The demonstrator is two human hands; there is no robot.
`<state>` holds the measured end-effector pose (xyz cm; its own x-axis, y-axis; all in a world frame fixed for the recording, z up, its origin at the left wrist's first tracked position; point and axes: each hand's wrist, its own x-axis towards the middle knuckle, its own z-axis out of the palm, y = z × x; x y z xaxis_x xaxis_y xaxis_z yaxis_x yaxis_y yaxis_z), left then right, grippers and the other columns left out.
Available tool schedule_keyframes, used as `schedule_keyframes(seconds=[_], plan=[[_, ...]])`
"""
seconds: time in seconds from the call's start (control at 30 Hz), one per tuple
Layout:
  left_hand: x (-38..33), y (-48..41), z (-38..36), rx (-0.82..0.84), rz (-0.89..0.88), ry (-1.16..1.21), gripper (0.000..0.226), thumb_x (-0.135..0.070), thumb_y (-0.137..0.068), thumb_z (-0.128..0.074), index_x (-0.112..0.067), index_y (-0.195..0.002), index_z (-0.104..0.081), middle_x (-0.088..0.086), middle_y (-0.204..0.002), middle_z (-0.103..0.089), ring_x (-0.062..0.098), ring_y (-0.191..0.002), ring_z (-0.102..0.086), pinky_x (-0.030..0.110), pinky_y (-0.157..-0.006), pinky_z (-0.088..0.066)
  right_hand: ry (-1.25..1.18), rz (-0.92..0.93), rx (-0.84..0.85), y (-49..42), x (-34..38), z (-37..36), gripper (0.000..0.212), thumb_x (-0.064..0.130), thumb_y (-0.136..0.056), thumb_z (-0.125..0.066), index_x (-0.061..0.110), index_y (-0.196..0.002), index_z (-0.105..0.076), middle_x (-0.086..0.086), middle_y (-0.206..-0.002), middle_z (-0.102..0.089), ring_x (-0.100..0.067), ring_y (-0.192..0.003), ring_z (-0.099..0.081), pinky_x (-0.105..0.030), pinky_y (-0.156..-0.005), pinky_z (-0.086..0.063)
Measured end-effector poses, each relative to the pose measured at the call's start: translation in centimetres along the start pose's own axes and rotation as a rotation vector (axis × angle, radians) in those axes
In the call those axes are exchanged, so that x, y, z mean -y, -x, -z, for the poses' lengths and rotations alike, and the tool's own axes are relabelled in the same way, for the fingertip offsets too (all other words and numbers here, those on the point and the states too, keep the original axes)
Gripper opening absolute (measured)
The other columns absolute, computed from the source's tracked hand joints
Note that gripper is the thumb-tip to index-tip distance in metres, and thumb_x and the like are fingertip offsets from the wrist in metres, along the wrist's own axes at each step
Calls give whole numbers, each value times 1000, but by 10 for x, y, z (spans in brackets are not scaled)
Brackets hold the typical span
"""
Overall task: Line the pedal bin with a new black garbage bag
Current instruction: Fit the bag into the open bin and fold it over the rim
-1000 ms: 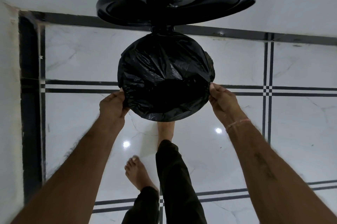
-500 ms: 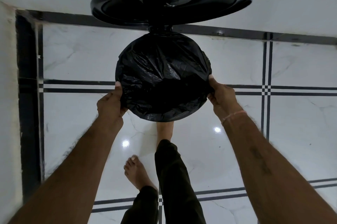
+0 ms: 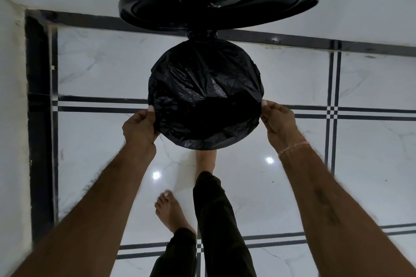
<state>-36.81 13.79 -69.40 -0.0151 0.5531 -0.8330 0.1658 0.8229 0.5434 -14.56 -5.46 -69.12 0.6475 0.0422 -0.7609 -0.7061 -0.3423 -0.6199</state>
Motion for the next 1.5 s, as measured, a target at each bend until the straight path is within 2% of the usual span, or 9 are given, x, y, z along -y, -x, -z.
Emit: schedule_keyframes(seconds=[0.17,0.37,0.5,0.63,0.8,0.97,1.27,1.43,1.5], plan=[[2,1,8,80,-13,9,21,-15,-105,-61,-16,-86,-70,0,-90,-73,11,-86,-70,26,-81,-61,-51,-27,243,-3,2,18,36,-17,-103,-43,4,-106,-71,2,-89,-81,-7,-84,-76,-17,-85,-60],[5,-3,7,77,126,112,5,-14,-102,-64,-10,-100,-64,4,-97,-72,16,-91,-70,29,-78,-62,-191,-129,122,-2,-8,3,25,-8,-104,-51,9,-93,-65,3,-66,-73,-9,-62,-67,-22,-66,-59],[7,0,6,33,117,28,15,-26,-101,-67,-11,-101,-69,2,-97,-73,13,-88,-70,27,-77,-61,-249,-102,-56,11,-13,-6,17,7,-104,-65,8,-87,-68,-2,-78,-73,-14,-77,-68,-21,-70,-61],[2,3,4,41,140,38,26,-39,-104,-61,-16,-113,-70,0,-105,-76,15,-94,-72,32,-83,-61,-64,-86,-6,19,-8,-6,40,50,-103,-61,13,-103,-73,-2,-108,-78,-20,-96,-73,-30,-81,-61],[0,3,4,65,231,153,15,-25,-102,-66,-11,-97,-71,4,-98,-76,15,-89,-74,35,-78,-62,-98,-229,55,11,1,-7,30,36,-103,-67,8,-114,-70,-9,-121,-74,-26,-107,-71,-42,-93,-61],[0,-1,-5,110,255,129,23,-31,-106,-58,-12,-103,-69,10,-115,-74,20,-102,-71,45,-99,-59,-163,-333,152,2,4,-4,32,36,-107,-58,10,-121,-69,-7,-117,-77,-22,-105,-72,-40,-80,-62],[3,5,1,147,177,14,50,-57,-100,-56,-19,-130,-66,1,-121,-74,19,-111,-70,38,-85,-61,9,-232,120,3,-5,-5,35,50,-105,-56,17,-108,-69,-2,-120,-73,-22,-111,-69,-38,-81,-60],[1,7,-1,206,114,-82,33,-53,-105,-46,-27,-110,-67,-5,-111,-75,14,-107,-71,33,-74,-63,61,-263,146,7,-1,-2,44,55,-105,-53,17,-120,-67,-2,-126,-71,-23,-117,-66,-39,-87,-56],[-1,9,-3,205,100,-95,33,-52,-106,-45,-28,-109,-67,-5,-112,-75,14,-107,-71,33,-75,-61,247,-24,6,18,-3,-7,45,49,-106,-56,7,-121,-67,-5,-120,-70,-25,-113,-66,-36,-89,-55]])
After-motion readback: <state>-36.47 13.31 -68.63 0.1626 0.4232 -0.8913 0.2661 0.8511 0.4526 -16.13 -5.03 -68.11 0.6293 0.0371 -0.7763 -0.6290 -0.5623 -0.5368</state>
